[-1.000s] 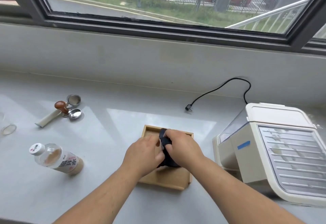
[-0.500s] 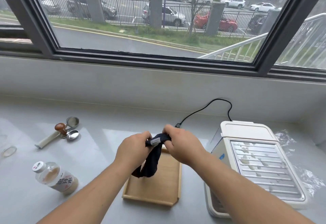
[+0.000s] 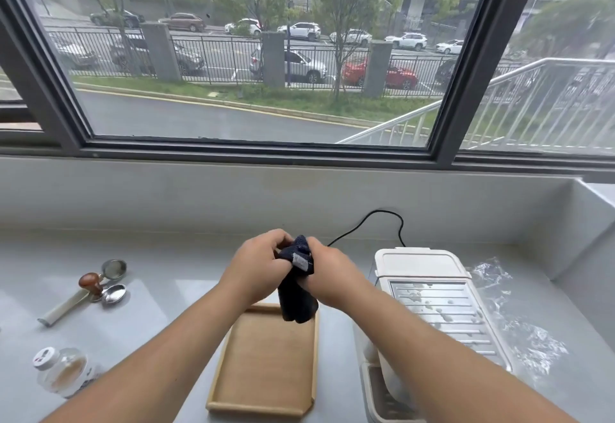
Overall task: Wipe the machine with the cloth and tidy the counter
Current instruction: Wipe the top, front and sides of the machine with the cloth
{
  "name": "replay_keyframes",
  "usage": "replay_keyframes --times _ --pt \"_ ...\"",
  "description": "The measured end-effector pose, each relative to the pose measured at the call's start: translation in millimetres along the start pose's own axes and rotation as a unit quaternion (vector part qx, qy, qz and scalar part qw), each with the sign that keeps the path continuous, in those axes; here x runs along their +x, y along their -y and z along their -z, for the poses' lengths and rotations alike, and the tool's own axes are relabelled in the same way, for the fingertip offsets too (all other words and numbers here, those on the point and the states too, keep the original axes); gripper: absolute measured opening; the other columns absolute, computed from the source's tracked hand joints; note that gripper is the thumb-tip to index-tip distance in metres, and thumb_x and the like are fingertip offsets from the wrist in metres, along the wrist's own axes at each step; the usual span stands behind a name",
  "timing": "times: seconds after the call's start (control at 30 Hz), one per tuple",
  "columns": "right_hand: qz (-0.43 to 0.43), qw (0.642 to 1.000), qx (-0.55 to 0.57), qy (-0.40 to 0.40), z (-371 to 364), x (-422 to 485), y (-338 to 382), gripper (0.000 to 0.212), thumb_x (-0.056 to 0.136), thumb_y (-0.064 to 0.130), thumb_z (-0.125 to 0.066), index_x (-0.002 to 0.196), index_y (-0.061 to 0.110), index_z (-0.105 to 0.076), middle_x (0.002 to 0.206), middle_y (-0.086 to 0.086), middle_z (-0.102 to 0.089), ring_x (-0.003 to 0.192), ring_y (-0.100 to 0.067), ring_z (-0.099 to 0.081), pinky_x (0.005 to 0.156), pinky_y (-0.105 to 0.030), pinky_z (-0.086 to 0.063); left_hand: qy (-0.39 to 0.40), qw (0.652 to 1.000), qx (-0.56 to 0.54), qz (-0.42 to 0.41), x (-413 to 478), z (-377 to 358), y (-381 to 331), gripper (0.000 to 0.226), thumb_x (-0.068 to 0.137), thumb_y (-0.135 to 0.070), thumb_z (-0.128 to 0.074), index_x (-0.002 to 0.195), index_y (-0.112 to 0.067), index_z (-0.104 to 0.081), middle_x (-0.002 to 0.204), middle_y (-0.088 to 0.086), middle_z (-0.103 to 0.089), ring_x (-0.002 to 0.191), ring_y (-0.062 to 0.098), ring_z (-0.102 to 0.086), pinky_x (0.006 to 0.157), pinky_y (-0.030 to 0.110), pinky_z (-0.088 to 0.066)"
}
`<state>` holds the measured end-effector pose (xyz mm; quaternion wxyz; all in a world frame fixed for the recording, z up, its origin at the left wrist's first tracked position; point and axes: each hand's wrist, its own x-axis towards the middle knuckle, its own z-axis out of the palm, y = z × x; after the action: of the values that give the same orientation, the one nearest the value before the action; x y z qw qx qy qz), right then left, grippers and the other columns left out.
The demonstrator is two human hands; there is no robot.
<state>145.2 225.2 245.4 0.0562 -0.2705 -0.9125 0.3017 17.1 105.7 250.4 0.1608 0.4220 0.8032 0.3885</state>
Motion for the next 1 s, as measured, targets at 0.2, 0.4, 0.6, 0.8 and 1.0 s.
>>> replay_keyframes --times 0.2,0.4,0.6,0.8,1.0 --pt "0.001 0.996 -0.01 -0.083 48.3 -5.5 -13.6 0.017 0.083 0.031 -0.058 0.095 0.03 -0.046 0.088 0.0 -0.07 0.082 -0.033 -0.062 0.066 -0.042 -0.052 0.007 0.999 -0.011 -0.041 8.1 -15.8 -30.1 0.033 0.071 -0.047 -0.06 0.104 -0.047 -0.06 0.094 -0.028 -0.072 0.077 0.003 -0.07 0.073 0.037 -0.059" --pt "-0.003 0.991 -0.04 -0.127 87.1 -15.7 -35.6 0.019 0.084 0.026 -0.061 0.1 0.029 -0.05 0.085 0.002 -0.069 0.08 -0.032 -0.063 0.066 -0.043 -0.055 0.019 0.998 0.015 -0.056 14.1 -47.1 -50.6 0.026 0.078 -0.058 -0.06 0.1 -0.045 -0.057 0.086 -0.02 -0.072 0.075 0.0 -0.067 0.068 0.035 -0.057" --pt "-0.002 0.987 -0.061 -0.147 123.9 -29.4 -62.9 0.022 0.083 0.02 -0.062 0.1 0.03 -0.054 0.083 0.004 -0.066 0.08 -0.031 -0.062 0.066 -0.041 -0.053 0.065 0.995 0.023 -0.07 20.1 -81.7 -76.0 0.033 0.074 -0.062 -0.063 0.103 -0.049 -0.055 0.097 -0.022 -0.071 0.081 -0.002 -0.069 0.072 0.035 -0.058" --pt "-0.007 0.981 -0.109 -0.163 154.8 -43.1 -87.8 0.033 0.082 0.015 -0.058 0.111 0.031 -0.057 0.097 0.001 -0.069 0.086 -0.031 -0.064 0.07 -0.041 -0.054 0.084 0.991 0.045 -0.09 27.8 -113.6 -98.3 0.035 0.073 -0.061 -0.064 0.104 -0.054 -0.051 0.104 -0.032 -0.069 0.084 -0.009 -0.067 0.071 0.028 -0.053" --pt "-0.041 0.971 -0.187 -0.142 158.5 -55.3 -120.9 0.037 0.083 0.009 -0.053 0.116 0.027 -0.054 0.106 -0.003 -0.064 0.091 -0.035 -0.065 0.07 -0.043 -0.056 0.094 0.989 0.084 -0.071 30.1 -146.7 -96.1 0.044 0.075 -0.064 -0.056 0.116 -0.047 -0.057 0.103 -0.032 -0.061 0.093 0.0 -0.063 0.082 0.031 -0.054"
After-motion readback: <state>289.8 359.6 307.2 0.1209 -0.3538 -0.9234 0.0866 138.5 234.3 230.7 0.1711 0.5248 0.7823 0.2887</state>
